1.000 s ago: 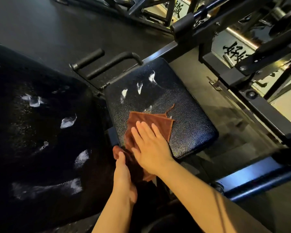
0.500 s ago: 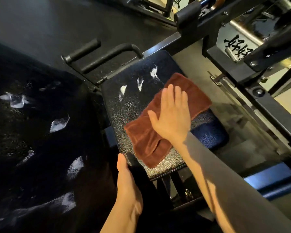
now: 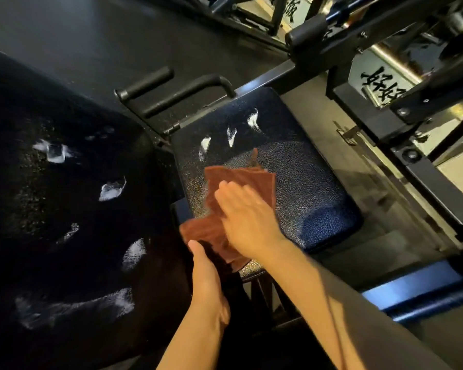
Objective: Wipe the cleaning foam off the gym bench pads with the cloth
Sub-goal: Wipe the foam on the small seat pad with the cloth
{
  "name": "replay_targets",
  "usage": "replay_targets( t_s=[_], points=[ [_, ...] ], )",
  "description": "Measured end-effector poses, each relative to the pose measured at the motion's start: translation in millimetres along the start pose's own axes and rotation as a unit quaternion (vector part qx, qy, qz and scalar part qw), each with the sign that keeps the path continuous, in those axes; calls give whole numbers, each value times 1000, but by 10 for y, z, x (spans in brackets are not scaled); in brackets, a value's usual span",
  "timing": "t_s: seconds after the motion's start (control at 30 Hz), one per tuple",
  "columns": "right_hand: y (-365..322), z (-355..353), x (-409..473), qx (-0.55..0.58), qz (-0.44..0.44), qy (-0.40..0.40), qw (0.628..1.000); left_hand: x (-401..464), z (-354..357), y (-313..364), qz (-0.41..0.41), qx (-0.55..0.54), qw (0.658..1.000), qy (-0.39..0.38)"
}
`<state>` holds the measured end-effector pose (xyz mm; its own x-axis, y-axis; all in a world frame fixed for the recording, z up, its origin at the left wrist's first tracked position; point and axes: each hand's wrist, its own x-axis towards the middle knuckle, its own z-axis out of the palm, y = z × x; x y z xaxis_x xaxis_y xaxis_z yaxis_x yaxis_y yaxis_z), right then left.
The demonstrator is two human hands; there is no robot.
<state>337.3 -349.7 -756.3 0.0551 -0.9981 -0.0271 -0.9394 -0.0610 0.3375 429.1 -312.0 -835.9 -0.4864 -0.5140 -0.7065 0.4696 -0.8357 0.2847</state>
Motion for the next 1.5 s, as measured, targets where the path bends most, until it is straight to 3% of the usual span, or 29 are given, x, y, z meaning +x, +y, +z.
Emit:
replay_targets(
  t_s=[0.07,0.17,0.3,0.43,0.53,0.6,0.67,0.73,0.83,0.87,0.93,1.03,1.13,1.2,1.37,1.43,1.5],
  points=[
    [406,-199,13,-41,61,32,997,-43,27,4,3,-10,1000,-15],
    [916,-448,80,-75,148,9,986,-55,35,-17,-17,-34,999,-11],
    [788,-375,190,-65,198,15,978,-88,65,-14,-13,-17,1000,-17],
    [248,-126,174,-41,95,43,994,-113,35,59,-21,16,999,-34],
    [-248,38,-28,37,7,-6,999,-92,-11,92,22,4,999,-23],
    [-436,37,-158,129,-3,-37,991,-110,-27,97,34,6,999,4],
    [-483,-153,-239,278,80,-62,955,-215,-2,88,37,13,999,12],
    [-396,-407,-296,427,189,-46,883,-300,38,43,41,5,999,-14],
    [-66,-684,-385,534,280,-4,798,-344,82,50,65,24,997,-17],
    [92,-717,-426,522,289,18,802,-280,77,10,71,38,997,-12],
    [422,-748,-514,423,288,88,855,-261,113,-12,79,70,994,35],
    [681,-718,-633,134,250,175,943,-292,177,-22,111,110,984,84],
    [470,-389,-698,17,122,96,988,-199,213,-59,131,125,977,109],
    [297,-137,-747,-26,77,23,996,-157,224,-68,130,111,978,119],
    [598,-216,-696,-72,23,18,997,-77,226,-40,130,107,978,126],
    [895,-350,-558,-84,47,39,995,-66,229,-33,121,97,980,123],
    [1144,-451,-419,-61,126,44,989,-39,206,-40,117,82,984,109]
  ],
)
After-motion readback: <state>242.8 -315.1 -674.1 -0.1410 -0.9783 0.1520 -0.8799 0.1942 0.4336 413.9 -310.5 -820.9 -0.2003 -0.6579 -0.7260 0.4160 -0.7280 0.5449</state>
